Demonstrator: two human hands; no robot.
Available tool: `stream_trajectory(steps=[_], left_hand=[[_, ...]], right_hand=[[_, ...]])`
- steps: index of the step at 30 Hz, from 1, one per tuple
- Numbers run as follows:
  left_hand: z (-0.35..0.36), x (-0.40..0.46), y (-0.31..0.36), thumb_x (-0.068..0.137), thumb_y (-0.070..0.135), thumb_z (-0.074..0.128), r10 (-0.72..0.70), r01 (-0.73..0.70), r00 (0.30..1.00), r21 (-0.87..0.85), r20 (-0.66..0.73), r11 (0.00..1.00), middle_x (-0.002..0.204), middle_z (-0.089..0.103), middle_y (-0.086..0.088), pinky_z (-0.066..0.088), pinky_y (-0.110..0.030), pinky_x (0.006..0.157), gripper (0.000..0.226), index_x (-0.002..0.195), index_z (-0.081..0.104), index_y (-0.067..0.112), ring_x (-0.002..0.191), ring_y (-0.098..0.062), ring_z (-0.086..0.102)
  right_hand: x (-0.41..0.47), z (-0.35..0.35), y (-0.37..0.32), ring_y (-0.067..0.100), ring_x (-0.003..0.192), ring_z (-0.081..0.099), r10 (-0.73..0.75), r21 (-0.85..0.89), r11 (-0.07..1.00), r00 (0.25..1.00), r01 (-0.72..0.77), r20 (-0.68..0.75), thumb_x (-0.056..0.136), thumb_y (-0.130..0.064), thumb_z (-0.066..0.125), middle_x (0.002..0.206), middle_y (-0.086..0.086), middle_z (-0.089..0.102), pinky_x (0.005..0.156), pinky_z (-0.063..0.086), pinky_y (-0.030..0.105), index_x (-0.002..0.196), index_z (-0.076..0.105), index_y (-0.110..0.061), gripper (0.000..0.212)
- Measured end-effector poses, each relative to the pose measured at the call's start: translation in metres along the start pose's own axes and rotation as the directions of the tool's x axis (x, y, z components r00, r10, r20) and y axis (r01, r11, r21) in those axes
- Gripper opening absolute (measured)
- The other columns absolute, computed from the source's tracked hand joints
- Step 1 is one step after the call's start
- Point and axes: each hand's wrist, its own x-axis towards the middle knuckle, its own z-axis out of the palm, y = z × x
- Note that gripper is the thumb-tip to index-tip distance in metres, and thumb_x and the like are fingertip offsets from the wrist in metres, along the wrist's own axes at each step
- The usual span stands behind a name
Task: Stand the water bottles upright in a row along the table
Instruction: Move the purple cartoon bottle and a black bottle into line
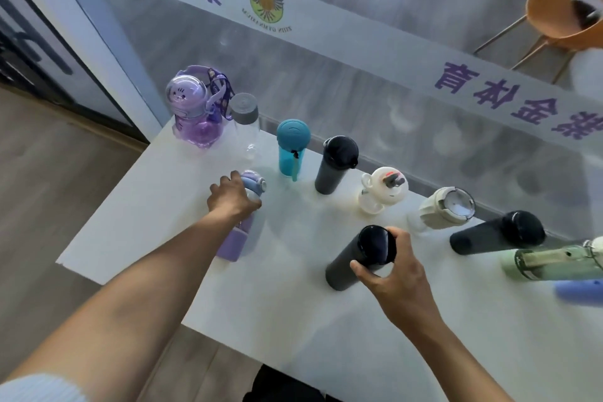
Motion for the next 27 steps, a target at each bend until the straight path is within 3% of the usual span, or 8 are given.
stream_trajectory(steps=[3, 7, 10, 14, 19, 23, 27], left_hand=[[0.0, -0.01, 0.001, 0.06, 0.044, 0.078, 0.049, -0.05, 0.999, -0.035, -0.012, 0.998, 0.121, 0.056, -0.008, 0.047, -0.038, 0.085, 0.073, 0.123, 0.049, 0.02, 0.111, -0.032, 0.049], [0.006, -0.048, 0.004, 0.06, 0.041, 0.075, 0.144, -0.154, 0.986, -0.124, -0.086, 0.98, 0.119, 0.056, -0.001, 0.046, -0.036, 0.084, 0.071, 0.123, 0.046, 0.028, 0.103, -0.026, 0.048], [0.011, -0.086, 0.017, 0.062, 0.037, 0.076, 0.212, -0.233, 0.967, -0.147, -0.142, 0.961, 0.13, 0.051, -0.002, 0.047, -0.039, 0.09, 0.088, 0.139, 0.036, 0.028, 0.109, -0.027, 0.049], [0.029, -0.141, 0.041, 0.064, 0.035, 0.082, 0.347, -0.382, 0.916, -0.169, -0.2, 0.909, 0.132, 0.046, -0.002, 0.05, -0.044, 0.092, 0.107, 0.152, 0.022, 0.029, 0.112, -0.03, 0.051], [0.064, -0.21, 0.084, 0.058, 0.033, 0.087, 0.497, -0.552, 0.828, -0.225, -0.26, 0.803, 0.123, 0.044, -0.005, 0.049, -0.033, 0.089, 0.09, 0.137, 0.044, 0.028, 0.105, -0.026, 0.053], [0.09, -0.271, 0.129, 0.056, 0.032, 0.093, 0.56, -0.622, 0.78, -0.243, -0.278, 0.745, 0.127, 0.042, -0.008, 0.05, -0.028, 0.084, 0.088, 0.13, 0.045, 0.026, 0.101, -0.017, 0.05], [0.125, -0.338, 0.179, 0.053, 0.035, 0.095, 0.641, -0.696, 0.717, -0.238, -0.273, 0.677, 0.136, 0.037, -0.007, 0.047, -0.022, 0.089, 0.094, 0.133, 0.046, 0.024, 0.107, -0.012, 0.049]], right_hand=[[-0.006, -0.002, 0.005, -0.006, 0.096, 0.057, 0.014, 0.012, 1.0, 1.0, -0.014, -0.011, 0.073, -0.036, 0.086, 0.102, -0.027, 0.059, 0.073, 0.041, 0.011, 0.121, 0.041, -0.039, 0.066], [-0.012, -0.011, 0.016, -0.005, 0.098, 0.057, 0.04, 0.075, 0.996, 0.999, -0.037, -0.037, 0.072, -0.036, 0.087, 0.103, -0.028, 0.057, 0.078, 0.047, 0.022, 0.118, 0.041, -0.041, 0.066], [-0.021, -0.024, 0.03, -0.003, 0.097, 0.058, 0.057, 0.116, 0.992, 0.997, -0.05, -0.058, 0.071, -0.035, 0.088, 0.103, -0.026, 0.059, 0.08, 0.05, 0.027, 0.116, 0.042, -0.041, 0.065], [-0.041, -0.05, 0.056, -0.005, 0.098, 0.058, 0.057, 0.156, 0.987, 0.994, -0.041, -0.097, 0.071, -0.034, 0.087, 0.104, -0.027, 0.059, 0.078, 0.046, 0.021, 0.116, 0.043, -0.041, 0.064], [-0.078, -0.097, 0.111, 0.0, 0.096, 0.06, 0.101, 0.234, 0.971, 0.977, -0.056, -0.186, 0.071, -0.032, 0.088, 0.104, -0.02, 0.061, 0.076, 0.047, 0.019, 0.115, 0.045, -0.037, 0.062], [-0.115, -0.137, 0.157, -0.003, 0.095, 0.06, 0.139, 0.287, 0.956, 0.959, -0.064, -0.249, 0.071, -0.03, 0.088, 0.103, -0.022, 0.06, 0.074, 0.045, 0.015, 0.115, 0.045, -0.034, 0.062], [-0.164, -0.183, 0.215, -0.003, 0.094, 0.06, 0.208, 0.333, 0.937, 0.932, -0.103, -0.298, 0.071, -0.028, 0.088, 0.103, -0.021, 0.061, 0.073, 0.045, 0.015, 0.113, 0.046, -0.034, 0.06]])
